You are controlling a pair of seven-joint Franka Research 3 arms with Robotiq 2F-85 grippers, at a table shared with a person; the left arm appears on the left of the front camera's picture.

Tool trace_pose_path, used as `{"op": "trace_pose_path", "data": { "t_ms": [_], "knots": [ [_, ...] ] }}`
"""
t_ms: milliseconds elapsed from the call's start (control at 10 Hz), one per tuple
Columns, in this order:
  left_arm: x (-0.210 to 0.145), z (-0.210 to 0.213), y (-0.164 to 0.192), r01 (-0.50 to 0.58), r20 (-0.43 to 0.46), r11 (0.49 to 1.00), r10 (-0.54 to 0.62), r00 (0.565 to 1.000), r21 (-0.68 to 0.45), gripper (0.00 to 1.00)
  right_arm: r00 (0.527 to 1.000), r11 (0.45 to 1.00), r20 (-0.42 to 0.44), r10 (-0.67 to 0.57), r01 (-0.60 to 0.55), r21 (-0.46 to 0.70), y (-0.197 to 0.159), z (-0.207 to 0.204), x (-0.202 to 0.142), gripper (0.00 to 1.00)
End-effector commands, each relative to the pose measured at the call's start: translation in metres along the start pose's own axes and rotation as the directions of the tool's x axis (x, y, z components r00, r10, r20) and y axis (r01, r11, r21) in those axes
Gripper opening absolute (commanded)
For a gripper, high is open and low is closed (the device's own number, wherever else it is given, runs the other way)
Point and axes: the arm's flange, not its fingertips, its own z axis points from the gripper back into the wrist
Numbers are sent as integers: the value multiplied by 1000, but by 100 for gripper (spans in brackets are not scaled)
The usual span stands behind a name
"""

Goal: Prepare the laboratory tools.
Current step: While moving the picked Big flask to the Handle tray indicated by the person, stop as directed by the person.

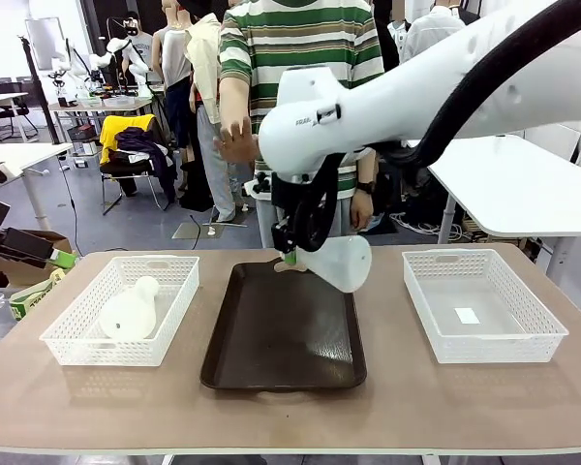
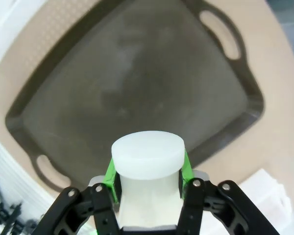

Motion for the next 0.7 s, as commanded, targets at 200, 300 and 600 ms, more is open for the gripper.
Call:
{"op": "trace_pose_path", "data": {
  "t_ms": [200,300,600],
  "knots": [
    [-1,-1,3,7,11,1000,-7,1000,-21,100,999,999,-50,22,-20,31,-8,-20,12,0],
    [-1,-1,3,7,11,1000,-7,1000,-21,100,999,1000,-42,15,-14,26,-10,-18,11,0],
    [-1,-1,3,7,11,1000,-7,1000,-21,100,999,1000,-35,12,-11,29,-5,-29,9,0]
  ]
}}
